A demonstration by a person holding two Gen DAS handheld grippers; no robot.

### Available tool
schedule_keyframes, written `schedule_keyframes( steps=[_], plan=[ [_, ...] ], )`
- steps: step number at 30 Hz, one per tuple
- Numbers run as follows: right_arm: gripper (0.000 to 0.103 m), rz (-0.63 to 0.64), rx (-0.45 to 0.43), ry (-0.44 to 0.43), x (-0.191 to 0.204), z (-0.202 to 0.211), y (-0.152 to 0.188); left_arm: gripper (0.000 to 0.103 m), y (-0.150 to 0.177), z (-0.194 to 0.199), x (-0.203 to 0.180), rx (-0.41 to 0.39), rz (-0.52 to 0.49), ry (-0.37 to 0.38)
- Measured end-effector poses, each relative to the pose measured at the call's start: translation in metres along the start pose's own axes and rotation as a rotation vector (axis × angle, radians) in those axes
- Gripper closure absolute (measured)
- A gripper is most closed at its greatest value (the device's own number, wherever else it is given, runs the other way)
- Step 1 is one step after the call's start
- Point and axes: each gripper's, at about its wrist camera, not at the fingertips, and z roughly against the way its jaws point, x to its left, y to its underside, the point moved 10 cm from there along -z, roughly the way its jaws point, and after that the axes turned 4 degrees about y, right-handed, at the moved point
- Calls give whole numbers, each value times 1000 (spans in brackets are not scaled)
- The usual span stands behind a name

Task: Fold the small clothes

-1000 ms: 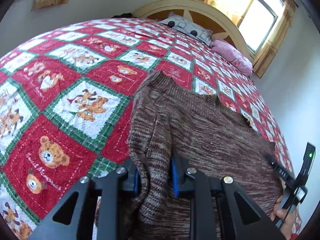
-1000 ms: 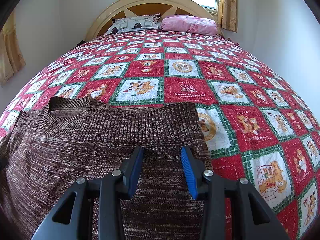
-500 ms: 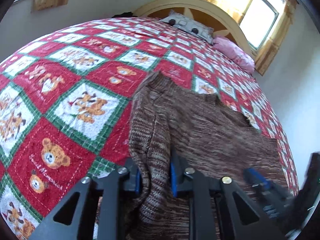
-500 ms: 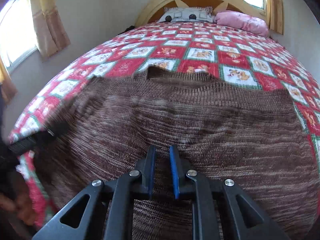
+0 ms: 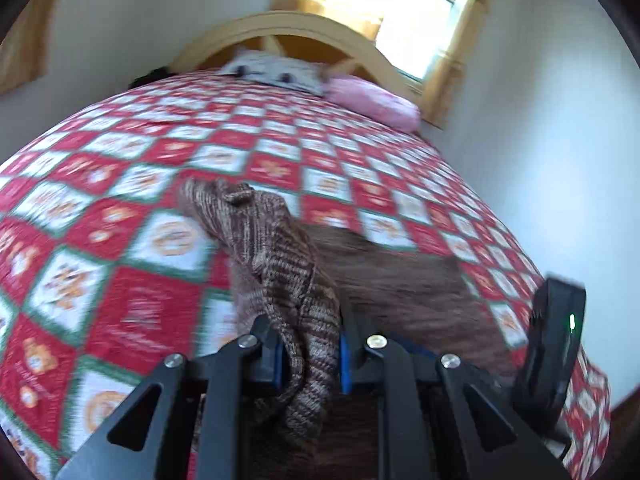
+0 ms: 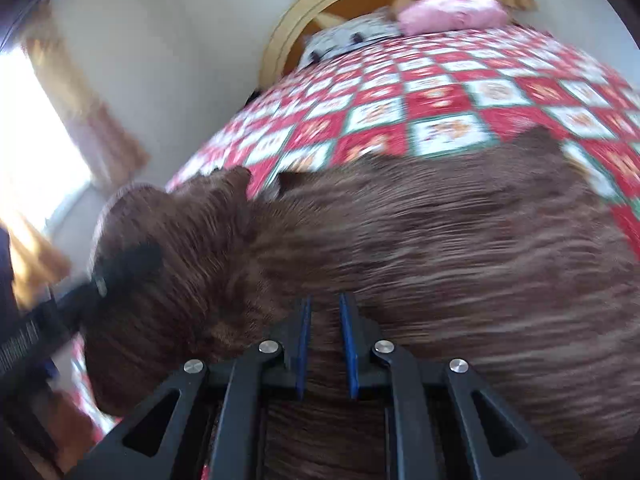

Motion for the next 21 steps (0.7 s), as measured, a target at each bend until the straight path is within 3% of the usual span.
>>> schedule_keyframes(
  steps=[3,8,10,11,14,15,17,18,19,21],
  plan=[
    [88,-120,31,-54,-30,9,-4,83,18,-15,-38,48,-83,47],
    [87,-205,19,-93,-56,24,-6,83,59,-50,-59,136,-208,-8],
    [77,-233,36,-138,-56,24,-5,82,60,-50,-63,118,-268,-40],
    [62,-249,47,-166,-54,22,-5,82,59,-50,-63,119,-279,-47],
    [43,-283,37,-240,-48,26,-11,78,54,-46,-56,130,-230,-14],
    [35,-289,33,-262,-43,30,-12,73,52,-43,-54,132,-214,6],
    [28,-308,26,-299,-38,31,-15,53,53,-36,-56,147,-191,50],
    [28,-321,27,-309,-38,32,-16,36,54,-29,-56,160,-179,86],
    [28,-332,36,-313,-39,31,-18,27,58,-23,-59,166,-179,114],
    [28,-348,54,-326,-40,29,-21,26,63,-8,-61,159,-189,170]
  ],
)
